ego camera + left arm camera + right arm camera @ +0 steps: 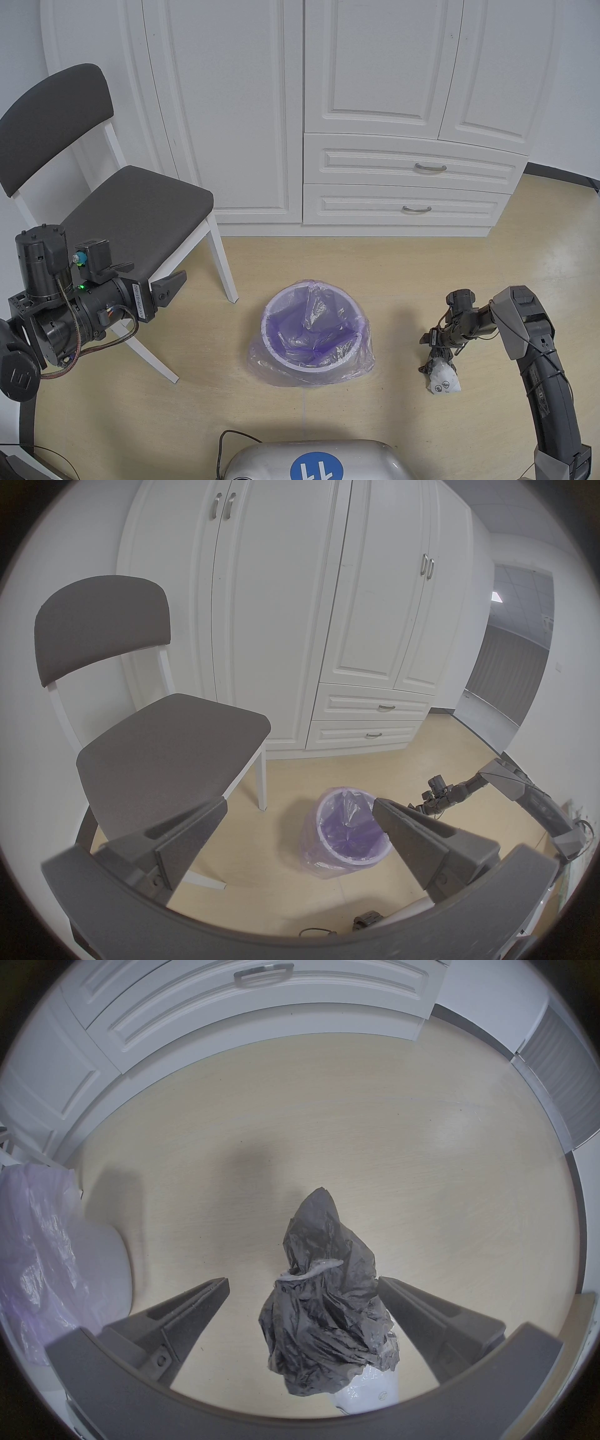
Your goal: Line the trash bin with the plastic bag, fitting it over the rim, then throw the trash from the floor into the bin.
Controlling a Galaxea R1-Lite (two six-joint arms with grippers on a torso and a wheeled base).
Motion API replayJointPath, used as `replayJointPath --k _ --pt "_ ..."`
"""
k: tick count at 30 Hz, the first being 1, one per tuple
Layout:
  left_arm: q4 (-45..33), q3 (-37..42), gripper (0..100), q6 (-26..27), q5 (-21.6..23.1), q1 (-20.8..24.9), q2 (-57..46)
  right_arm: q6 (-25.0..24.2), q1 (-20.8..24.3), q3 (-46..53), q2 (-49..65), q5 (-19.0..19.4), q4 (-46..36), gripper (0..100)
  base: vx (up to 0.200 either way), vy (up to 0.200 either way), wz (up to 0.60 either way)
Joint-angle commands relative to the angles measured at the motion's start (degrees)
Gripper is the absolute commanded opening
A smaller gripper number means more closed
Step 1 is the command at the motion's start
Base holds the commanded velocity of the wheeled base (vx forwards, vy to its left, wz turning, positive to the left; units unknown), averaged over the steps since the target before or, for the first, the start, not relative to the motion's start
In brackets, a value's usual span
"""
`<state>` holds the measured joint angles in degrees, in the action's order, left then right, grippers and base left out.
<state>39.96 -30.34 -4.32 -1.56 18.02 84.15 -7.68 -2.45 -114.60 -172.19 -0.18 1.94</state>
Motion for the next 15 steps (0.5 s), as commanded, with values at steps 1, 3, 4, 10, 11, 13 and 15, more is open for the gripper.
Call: replayJointPath --k 1,3,4,10,11,13,15 --pt "0.03 0.02 100 0.01 -0.02 0.09 0.05 0.12 -0.01 0.01 0.01 0.01 -1.24 100 0.000 0.000 0.00" --pt "0.03 0.02 100 0.01 -0.02 0.00 0.05 0.21 0.08 0.01 0.19 0.01 -2.38 100 0.000 0.000 0.00" --pt "0.03 0.02 100 0.01 -0.02 0.00 0.05 0.21 0.17 0.01 0.19 0.01 -2.47 0 0.000 0.000 0.00" --pt "0.03 0.11 100 0.01 -0.02 0.09 0.14 1.62 0.17 0.01 0.19 0.09 -2.38 0 0.000 0.000 0.00" --pt "0.03 0.11 100 0.01 -0.02 0.09 0.14 1.97 0.17 0.01 0.19 0.01 -2.38 0 0.000 0.000 0.00" --pt "0.03 0.11 100 0.01 -0.02 0.00 0.14 2.06 0.17 0.01 0.19 -0.17 -2.38 0 0.000 0.000 0.00" --pt "0.03 0.28 100 0.01 -0.02 0.00 -0.04 1.97 0.17 0.01 0.19 -1.14 -2.29 0 0.000 0.000 0.00"
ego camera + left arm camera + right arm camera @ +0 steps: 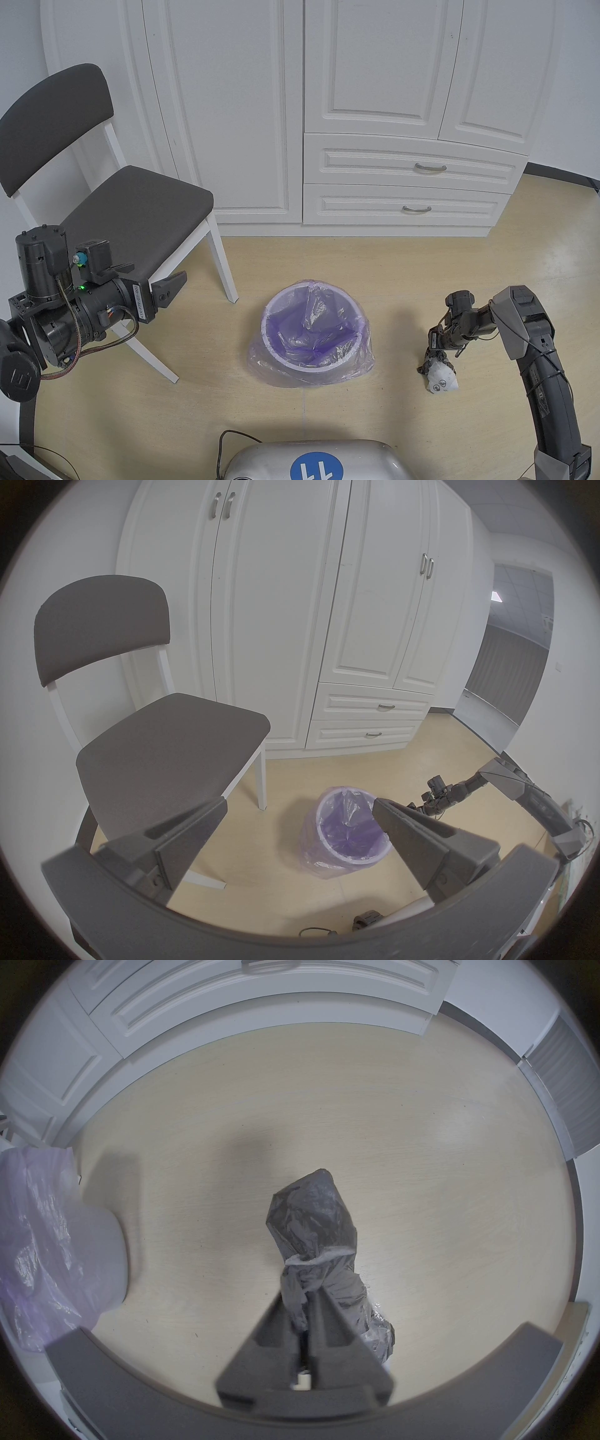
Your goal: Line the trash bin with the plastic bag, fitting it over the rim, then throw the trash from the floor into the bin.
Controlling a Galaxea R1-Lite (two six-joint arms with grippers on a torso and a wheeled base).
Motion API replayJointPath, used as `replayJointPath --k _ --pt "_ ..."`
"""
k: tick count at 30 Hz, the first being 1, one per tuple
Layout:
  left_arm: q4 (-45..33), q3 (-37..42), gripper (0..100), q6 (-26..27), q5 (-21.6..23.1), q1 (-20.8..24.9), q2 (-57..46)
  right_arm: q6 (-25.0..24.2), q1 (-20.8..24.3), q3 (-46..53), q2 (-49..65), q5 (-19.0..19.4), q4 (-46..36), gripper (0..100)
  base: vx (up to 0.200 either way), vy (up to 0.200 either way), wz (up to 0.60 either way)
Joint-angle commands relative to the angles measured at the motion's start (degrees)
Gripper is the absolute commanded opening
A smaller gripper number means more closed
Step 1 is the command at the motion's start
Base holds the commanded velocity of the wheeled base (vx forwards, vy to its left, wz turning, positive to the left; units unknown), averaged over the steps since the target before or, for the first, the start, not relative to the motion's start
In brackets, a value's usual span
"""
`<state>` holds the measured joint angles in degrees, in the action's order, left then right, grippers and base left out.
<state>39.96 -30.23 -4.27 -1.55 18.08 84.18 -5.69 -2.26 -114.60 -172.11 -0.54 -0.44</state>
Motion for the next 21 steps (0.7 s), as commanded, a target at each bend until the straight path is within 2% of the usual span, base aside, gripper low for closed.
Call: replayJointPath --k 1,2,6,13,18,21 --pt "0.03 0.17 100 -0.04 -0.03 -0.06 -0.06 -0.02 -0.03 0.01 0.10 -0.78 0.09 0 0.000 0.000 0.00" --pt "0.03 0.17 100 -0.04 -0.03 -0.06 -0.24 -0.28 -0.03 0.01 0.10 -4.65 0.18 0 0.000 0.000 0.00" --pt "0.03 0.17 100 -0.04 -0.03 -0.06 -0.24 -2.74 0.15 0.01 0.02 -11.24 0.79 0 0.000 0.000 0.00" --pt "0.03 0.26 100 -0.04 -0.03 -0.06 -0.06 -3.45 0.76 0.01 -0.33 -11.86 4.83 0 0.000 0.000 0.00" --pt "0.03 0.44 100 -0.04 -0.12 -0.06 -0.24 -2.57 0.94 0.01 -0.33 -8.69 5.54 0 0.000 0.000 0.00" --pt "0.03 0.88 100 0.05 -0.03 0.03 -0.86 -2.13 1.73 0.01 -0.07 -12.56 12.39 0 0.000 0.000 0.00"
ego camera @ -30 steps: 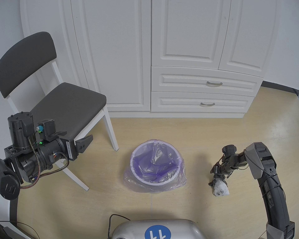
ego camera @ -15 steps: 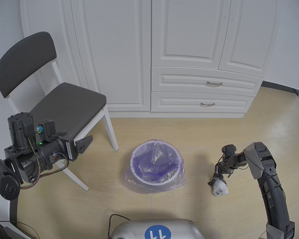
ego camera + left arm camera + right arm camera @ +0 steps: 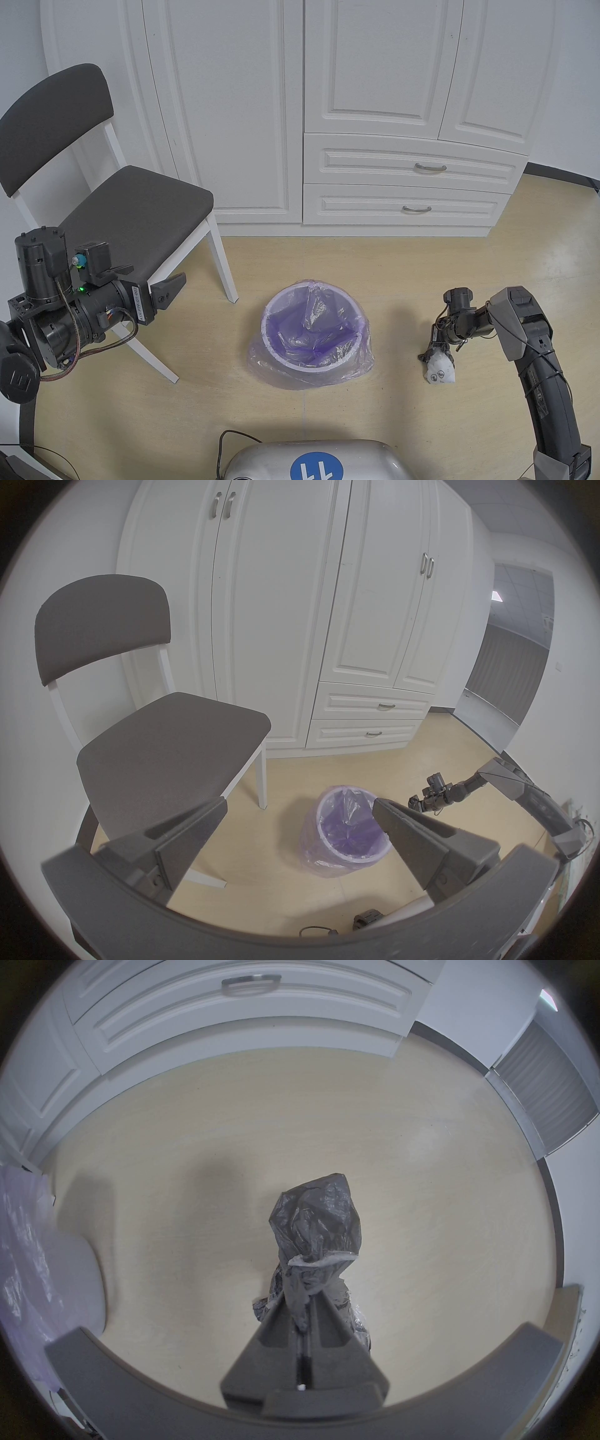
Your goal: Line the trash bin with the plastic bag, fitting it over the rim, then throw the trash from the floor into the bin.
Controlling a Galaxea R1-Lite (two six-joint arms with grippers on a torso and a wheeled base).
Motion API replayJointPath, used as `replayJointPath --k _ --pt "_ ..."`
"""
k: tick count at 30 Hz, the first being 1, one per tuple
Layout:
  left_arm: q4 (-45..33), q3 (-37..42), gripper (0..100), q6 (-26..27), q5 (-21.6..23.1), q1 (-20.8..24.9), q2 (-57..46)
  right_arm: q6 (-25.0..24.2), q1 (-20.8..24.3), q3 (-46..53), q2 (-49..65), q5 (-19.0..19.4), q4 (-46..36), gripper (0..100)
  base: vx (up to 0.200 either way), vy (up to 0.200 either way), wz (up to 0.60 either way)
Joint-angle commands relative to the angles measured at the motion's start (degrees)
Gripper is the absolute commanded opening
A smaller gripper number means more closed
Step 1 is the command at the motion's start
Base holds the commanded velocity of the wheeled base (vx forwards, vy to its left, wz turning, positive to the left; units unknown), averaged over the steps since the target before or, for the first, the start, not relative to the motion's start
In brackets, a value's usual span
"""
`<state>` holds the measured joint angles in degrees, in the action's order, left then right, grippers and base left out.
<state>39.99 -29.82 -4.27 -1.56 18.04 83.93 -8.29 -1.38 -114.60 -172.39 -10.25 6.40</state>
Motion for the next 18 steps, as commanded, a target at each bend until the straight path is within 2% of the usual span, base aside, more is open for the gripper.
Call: replayJointPath --k 1,2,3,5,10,12,16,18 --pt "0.01 0.46 100 0.14 -0.02 0.06 -0.79 0.47 1.03 0.01 0.56 -3.63 8.10 0 0.000 0.000 0.00" --pt "0.01 0.46 100 0.14 -0.02 0.06 -0.79 0.47 1.03 0.01 0.56 -3.63 8.10 0 0.000 0.000 0.00" --pt "0.01 0.55 100 0.75 -0.11 0.06 -0.96 0.38 1.47 0.01 1.79 -3.90 12.50 0 0.000 0.000 0.00" --pt "0.01 0.73 100 1.81 -0.46 0.15 -1.75 0.38 1.47 0.01 2.67 -3.90 15.57 0 0.000 0.000 0.00" --pt "0.01 0.81 100 2.86 -3.19 0.33 -2.11 1.08 0.67 0.52 7.06 -5.13 16.80 0 0.000 0.000 0.00" --pt "0.01 0.73 100 3.83 -5.30 0.68 -2.28 2.75 0.23 5.00 13.04 -5.39 17.07 0 0.000 0.000 0.00" --pt "0.01 0.73 100 6.02 -7.67 0.68 -3.25 2.93 0.32 13.35 22.36 -5.48 19.44 0 0.000 0.000 0.00" --pt "0.01 1.25 100 7.61 -8.37 0.94 -4.74 3.54 0.85 22.05 29.92 -5.48 23.48 0 0.000 0.000 0.00"
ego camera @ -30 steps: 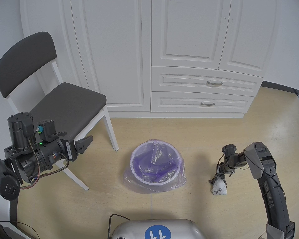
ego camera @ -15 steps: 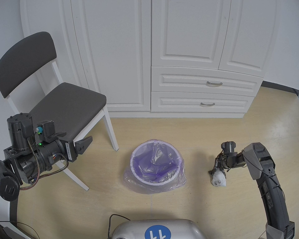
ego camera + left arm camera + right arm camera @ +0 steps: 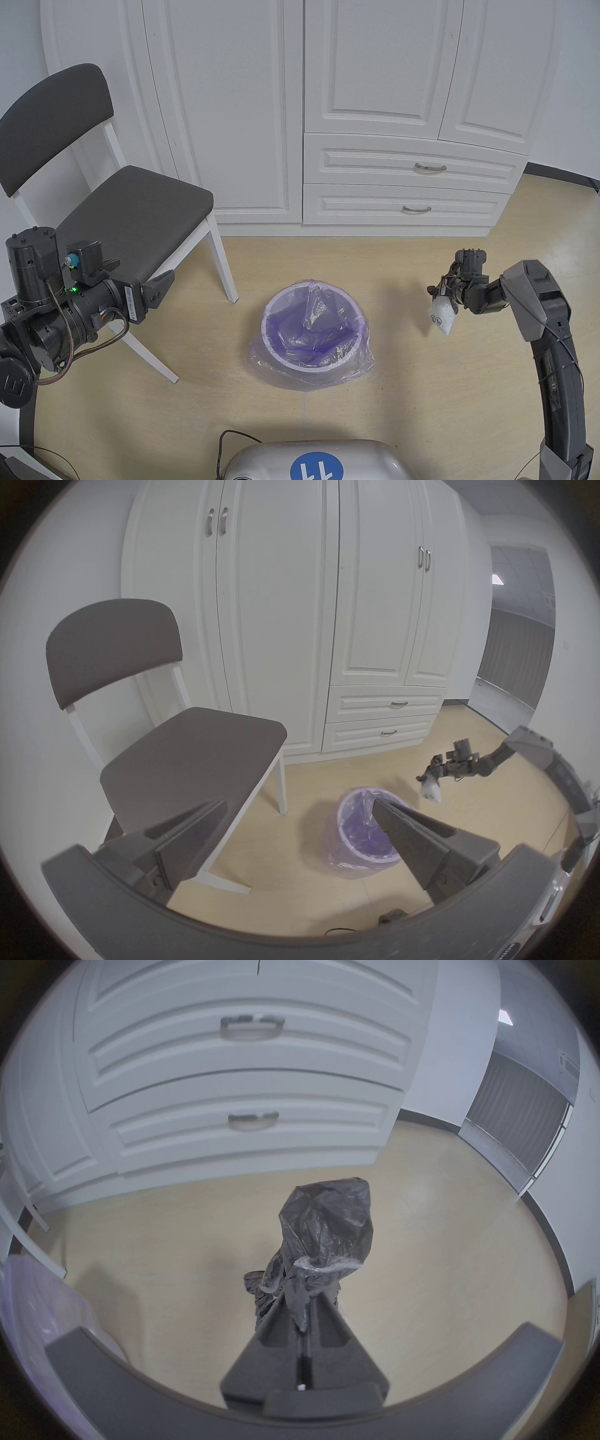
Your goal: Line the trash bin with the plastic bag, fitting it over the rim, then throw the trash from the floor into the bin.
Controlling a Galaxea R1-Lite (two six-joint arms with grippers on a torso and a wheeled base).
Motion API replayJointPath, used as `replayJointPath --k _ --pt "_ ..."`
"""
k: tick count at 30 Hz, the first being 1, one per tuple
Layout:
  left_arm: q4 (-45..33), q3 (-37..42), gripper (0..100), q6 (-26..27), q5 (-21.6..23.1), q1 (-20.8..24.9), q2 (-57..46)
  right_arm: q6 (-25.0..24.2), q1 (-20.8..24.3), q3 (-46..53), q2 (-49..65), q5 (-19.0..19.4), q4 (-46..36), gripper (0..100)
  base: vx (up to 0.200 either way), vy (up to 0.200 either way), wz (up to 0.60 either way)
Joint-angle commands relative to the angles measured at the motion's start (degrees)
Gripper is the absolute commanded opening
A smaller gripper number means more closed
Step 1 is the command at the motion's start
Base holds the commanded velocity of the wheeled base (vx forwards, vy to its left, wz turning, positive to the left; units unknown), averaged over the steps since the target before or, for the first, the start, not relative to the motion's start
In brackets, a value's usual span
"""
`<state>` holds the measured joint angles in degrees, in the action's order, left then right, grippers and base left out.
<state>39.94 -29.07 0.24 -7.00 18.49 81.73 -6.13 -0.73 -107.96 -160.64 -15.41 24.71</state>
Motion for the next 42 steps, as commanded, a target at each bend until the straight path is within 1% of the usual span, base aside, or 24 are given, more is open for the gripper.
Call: replayJointPath --k 1,2,3,6,7,8,9,10,14,17,21,24,27,28,29,33,34,36,38,39,40,41,42 --pt "0.05 0.60 100 3.45 -3.02 0.58 -2.98 1.65 0.47 18.31 20.80 -0.32 6.67 0 0.000 0.000 0.00" --pt "0.05 0.60 100 3.54 -3.02 0.58 -3.06 1.74 0.56 18.75 21.15 -0.32 6.84 0 0.000 0.000 0.00" --pt "0.05 0.69 100 3.80 -3.02 0.58 -3.94 2.44 1.00 23.23 25.46 -0.59 9.13 0 0.000 0.000 0.00" --pt "0.05 0.60 100 3.80 -3.02 0.58 -4.73 3.14 2.23 31.32 32.49 -1.91 13.17 0 0.000 0.000 0.00" --pt "0.05 0.60 100 3.80 -3.02 0.58 -4.73 3.14 2.23 31.32 32.49 -1.91 13.17 0 0.000 0.000 0.00" --pt "0.05 0.51 100 3.80 -3.02 0.58 -4.82 3.50 3.19 36.33 36.27 -2.08 16.25 0 0.000 0.000 0.00" --pt "0.05 0.51 100 3.80 -3.02 0.58 -4.82 3.50 3.19 36.33 36.27 -2.08 16.25 0 0.000 0.000 0.00" --pt "0.05 0.42 100 3.80 -3.11 0.58 -4.91 4.37 4.07 40.46 39.35 -2.17 19.41 0 0.000 0.000 0.00" --pt "0.05 0.42 100 3.80 -3.11 0.49 -5.88 6.75 5.65 45.03 43.65 -2.43 24.07 0 0.000 0.000 0.00" --pt "0.05 0.42 100 3.80 -3.02 0.49 -7.63 8.24 8.91 48.63 46.90 -4.72 30.13 0 0.000 0.000 0.00" --pt "0.05 0.33 100 3.80 -3.02 0.49 -8.95 8.59 13.48 49.07 46.82 -6.74 38.31 0 0.000 0.000 0.00" --pt "0.05 0.33 100 3.89 -3.02 0.49 -9.92 9.82 17.25 49.51 46.73 -8.23 44.11 0 0.000 0.000 0.00" --pt "0.05 0.07 100 4.24 -2.93 0.40 -10.97 10.79 21.03 49.95 45.67 -8.32 50.61 0 0.000 0.000 0.00" --pt "0.05 -0.02 100 4.24 -2.93 0.40 -10.97 10.79 21.30 49.95 45.50 -8.32 50.88 0 0.000 0.000 0.00" --pt "0.05 -0.11 100 4.24 -2.93 0.32 -11.33 11.41 23.32 49.78 43.74 -8.32 54.74 0 0.000 0.000 0.00" --pt "0.05 -0.02 100 4.24 -2.93 0.23 -11.94 13.43 27.27 49.95 39.52 -7.97 62.65 0 0.000 0.000 0.00" --pt "0.05 -0.02 100 4.24 -2.93 0.14 -12.03 14.57 28.68 49.95 37.59 -7.97 65.29 0 0.000 0.000 0.00" --pt "0.05 -0.02 100 4.33 -2.85 0.14 -12.20 15.54 29.56 49.86 36.27 -7.71 65.29 0 0.000 0.000 0.00" --pt "0.05 -0.02 100 4.24 -2.85 0.05 -12.47 16.15 32.37 49.69 33.28 -8.06 65.29 0 0.000 0.000 0.00" --pt "0.05 -0.02 100 4.33 -2.85 0.05 -12.56 15.80 33.69 49.78 32.67 -8.06 65.29 0 0.000 0.000 0.00" --pt "0.05 -0.02 100 4.33 -2.85 0.05 -12.56 15.80 33.69 49.78 32.67 -8.06 65.29 0 0.000 0.000 0.00" --pt "0.05 -0.02 100 4.33 -2.85 0.05 -12.73 14.75 35.36 49.78 31.70 -8.23 65.29 0 0.000 0.000 0.00" --pt "0.05 0.07 100 4.33 -2.76 0.05 -12.73 13.69 36.06 49.78 31.26 -8.23 65.29 0 0.000 0.000 0.00"
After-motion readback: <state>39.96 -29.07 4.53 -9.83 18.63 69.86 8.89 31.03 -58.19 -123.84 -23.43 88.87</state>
